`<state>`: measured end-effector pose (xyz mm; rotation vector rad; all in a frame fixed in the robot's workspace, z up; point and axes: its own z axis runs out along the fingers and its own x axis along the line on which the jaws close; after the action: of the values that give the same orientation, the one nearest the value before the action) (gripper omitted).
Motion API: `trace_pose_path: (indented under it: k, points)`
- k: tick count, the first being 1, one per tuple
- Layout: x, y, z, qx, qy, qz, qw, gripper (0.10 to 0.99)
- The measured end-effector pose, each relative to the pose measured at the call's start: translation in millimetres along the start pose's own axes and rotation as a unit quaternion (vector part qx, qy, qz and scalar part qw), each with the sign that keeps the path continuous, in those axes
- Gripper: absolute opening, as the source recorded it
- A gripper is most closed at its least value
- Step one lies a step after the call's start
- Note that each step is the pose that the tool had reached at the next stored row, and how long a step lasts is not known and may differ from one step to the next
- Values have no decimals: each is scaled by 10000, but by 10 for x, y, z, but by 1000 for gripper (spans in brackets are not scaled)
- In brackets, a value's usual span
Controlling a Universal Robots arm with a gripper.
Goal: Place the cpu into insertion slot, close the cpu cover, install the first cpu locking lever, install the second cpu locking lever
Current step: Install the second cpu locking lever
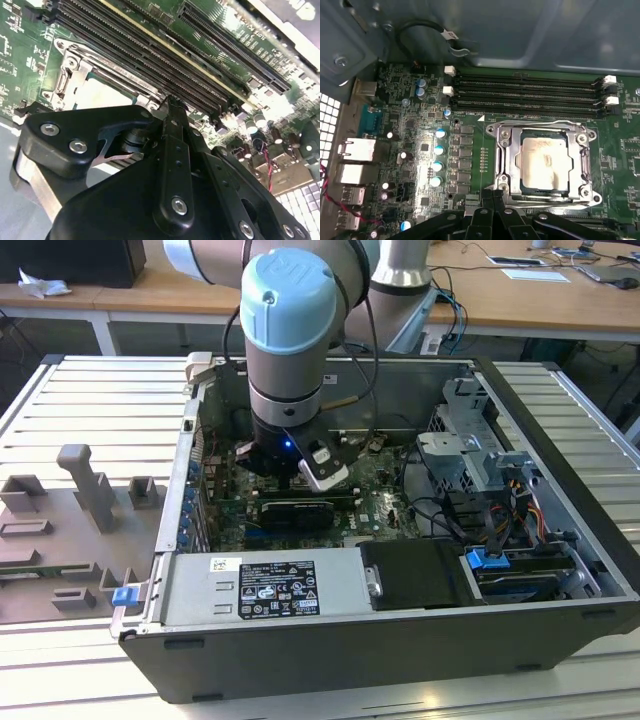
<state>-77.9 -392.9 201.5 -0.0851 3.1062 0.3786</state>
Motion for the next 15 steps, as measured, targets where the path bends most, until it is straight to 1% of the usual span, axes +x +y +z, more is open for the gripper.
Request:
trace_pose_path:
  k: [1, 2, 5, 7, 10, 13, 15]
  points:
    - [2, -3, 9, -23, 0, 1, 10000, 106]
    - [3, -4, 20, -57, -4, 0, 10000, 106]
    - [6, -9, 39, -112, -7, 1, 9999, 106]
    - [9, -9, 43, -122, -7, 0, 9999, 106]
    - [13, -9, 41, -122, -7, 0, 9999, 106]
    - [12, 0, 19, -125, -9, 1, 9999, 106]
    - [12, 10, -17, -122, -8, 2, 9999, 106]
